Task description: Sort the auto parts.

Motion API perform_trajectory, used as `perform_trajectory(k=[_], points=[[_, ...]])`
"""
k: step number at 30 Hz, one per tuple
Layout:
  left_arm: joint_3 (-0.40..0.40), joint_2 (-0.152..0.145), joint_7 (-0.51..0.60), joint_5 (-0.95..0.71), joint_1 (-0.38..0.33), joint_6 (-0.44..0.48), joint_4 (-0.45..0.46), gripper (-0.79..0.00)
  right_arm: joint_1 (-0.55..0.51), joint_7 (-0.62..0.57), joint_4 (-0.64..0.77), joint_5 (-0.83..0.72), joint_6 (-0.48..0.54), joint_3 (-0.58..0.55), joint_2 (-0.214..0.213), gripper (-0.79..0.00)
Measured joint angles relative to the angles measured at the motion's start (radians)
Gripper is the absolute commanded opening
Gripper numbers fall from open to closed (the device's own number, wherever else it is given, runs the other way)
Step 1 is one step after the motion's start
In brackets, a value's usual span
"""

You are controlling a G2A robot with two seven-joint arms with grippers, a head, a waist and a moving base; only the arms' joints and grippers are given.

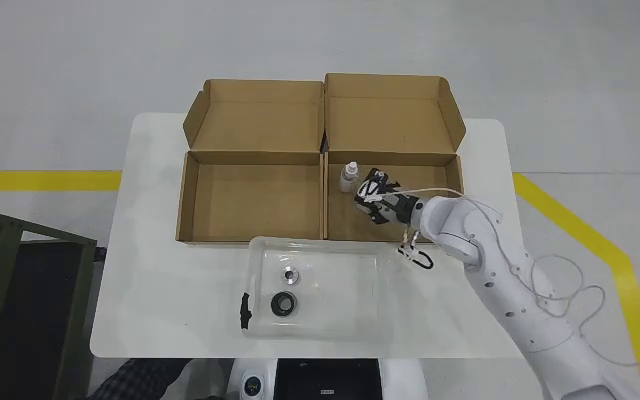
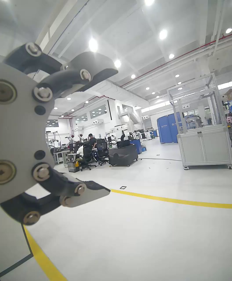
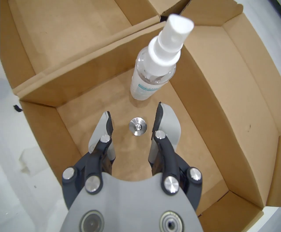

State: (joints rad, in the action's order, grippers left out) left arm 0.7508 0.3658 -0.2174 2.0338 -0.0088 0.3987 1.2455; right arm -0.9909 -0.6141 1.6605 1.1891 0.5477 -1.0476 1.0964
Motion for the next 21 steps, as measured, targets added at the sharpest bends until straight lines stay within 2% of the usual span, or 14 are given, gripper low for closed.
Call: perform_trajectory(k=[11, 16, 21], points=[[0.0, 0.0, 0.0, 0.0, 0.0, 0.0, 0.0, 0.0, -0.192, 0.033, 0.311, -0.053, 0.081, -0.132, -0.036, -0.391], [0.0, 0.0, 0.0, 0.0, 0.0, 0.0, 0.0, 0.0, -0.265, 0.06, 0.364, -0.026, 0.125, -0.11, -0.042, -0.397], [0.0, 0.0, 0.0, 0.0, 0.0, 0.0, 0.0, 0.0, -0.291, 0.093, 0.369, 0.012, 0.144, -0.055, -0.04, -0.394]])
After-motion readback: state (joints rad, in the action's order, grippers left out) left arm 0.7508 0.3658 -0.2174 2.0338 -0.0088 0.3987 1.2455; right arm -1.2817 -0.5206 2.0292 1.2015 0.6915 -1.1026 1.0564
